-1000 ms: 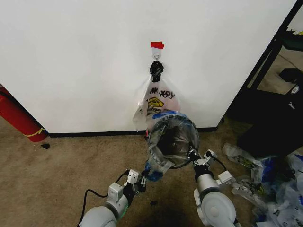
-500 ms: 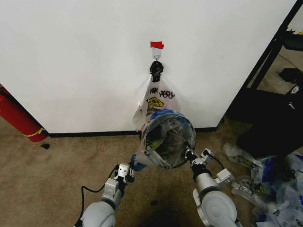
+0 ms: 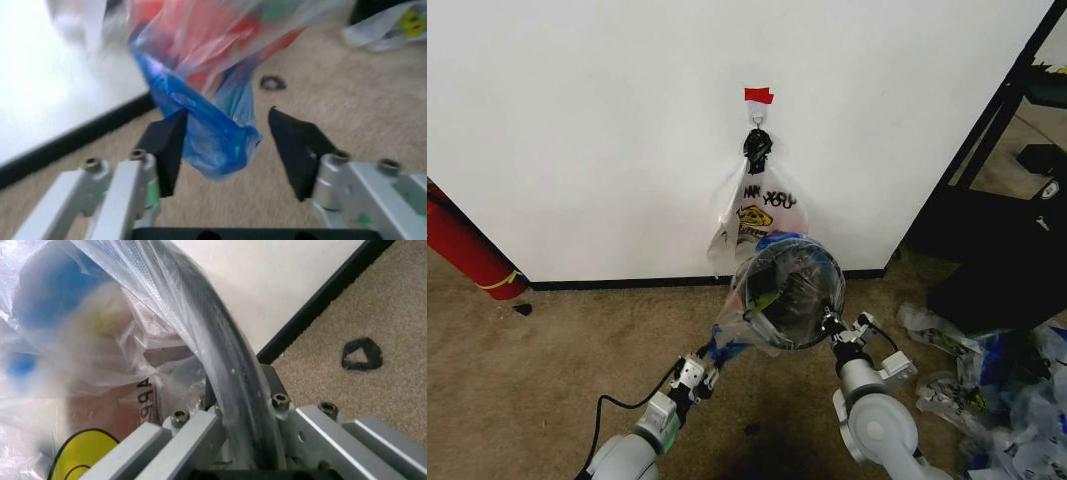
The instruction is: Pick up the garbage bag from the wall and place it over the trash bin.
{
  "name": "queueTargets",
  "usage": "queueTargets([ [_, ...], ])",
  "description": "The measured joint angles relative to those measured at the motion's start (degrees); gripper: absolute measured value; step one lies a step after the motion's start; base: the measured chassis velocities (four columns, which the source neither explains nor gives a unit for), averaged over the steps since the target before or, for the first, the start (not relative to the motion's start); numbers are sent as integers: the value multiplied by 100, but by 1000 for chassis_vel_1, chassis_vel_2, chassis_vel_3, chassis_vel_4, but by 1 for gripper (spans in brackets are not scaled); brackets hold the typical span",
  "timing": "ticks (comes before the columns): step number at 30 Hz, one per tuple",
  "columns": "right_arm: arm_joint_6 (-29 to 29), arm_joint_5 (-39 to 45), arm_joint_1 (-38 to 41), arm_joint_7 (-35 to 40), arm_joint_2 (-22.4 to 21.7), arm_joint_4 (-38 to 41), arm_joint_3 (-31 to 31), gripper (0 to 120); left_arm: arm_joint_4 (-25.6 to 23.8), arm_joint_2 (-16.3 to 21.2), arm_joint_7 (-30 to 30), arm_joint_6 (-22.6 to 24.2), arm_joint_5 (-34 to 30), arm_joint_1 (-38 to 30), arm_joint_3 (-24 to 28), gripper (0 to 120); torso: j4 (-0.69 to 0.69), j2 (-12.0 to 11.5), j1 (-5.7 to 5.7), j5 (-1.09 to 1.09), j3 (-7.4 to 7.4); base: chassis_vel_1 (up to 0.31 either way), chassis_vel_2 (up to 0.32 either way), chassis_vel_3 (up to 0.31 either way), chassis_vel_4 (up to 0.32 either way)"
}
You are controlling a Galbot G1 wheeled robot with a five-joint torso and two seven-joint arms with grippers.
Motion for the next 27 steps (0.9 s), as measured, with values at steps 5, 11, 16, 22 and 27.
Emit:
queueTargets([
  [5,109,-73,86,-12,39,-186,75,0,-129,5,669,-643,29,96,-210,71,1,0,0,0,0,0,0,0,0],
  [11,332,-272,76,-67,112,-439,114,0,-1155,36,171,-344,-493,483,124,92,0,0,0,1,0,0,0,0,0],
  [16,525,-748,74,-169,237,-531,-32,0,-2043,-226,-885,494,-1440,380,801,85,1,0,0,2,0,0,0,0,0],
  [22,571,-1100,12,-215,262,-507,-168,0,-2081,-526,-2109,1166,-2216,-155,1290,67,0,0,0,2,0,0,0,0,0],
  [27,598,-1287,-27,-235,220,-495,-200,0,-1791,-602,-2848,1531,-2494,-685,1690,48,1,0,0,2,0,0,0,0,0],
])
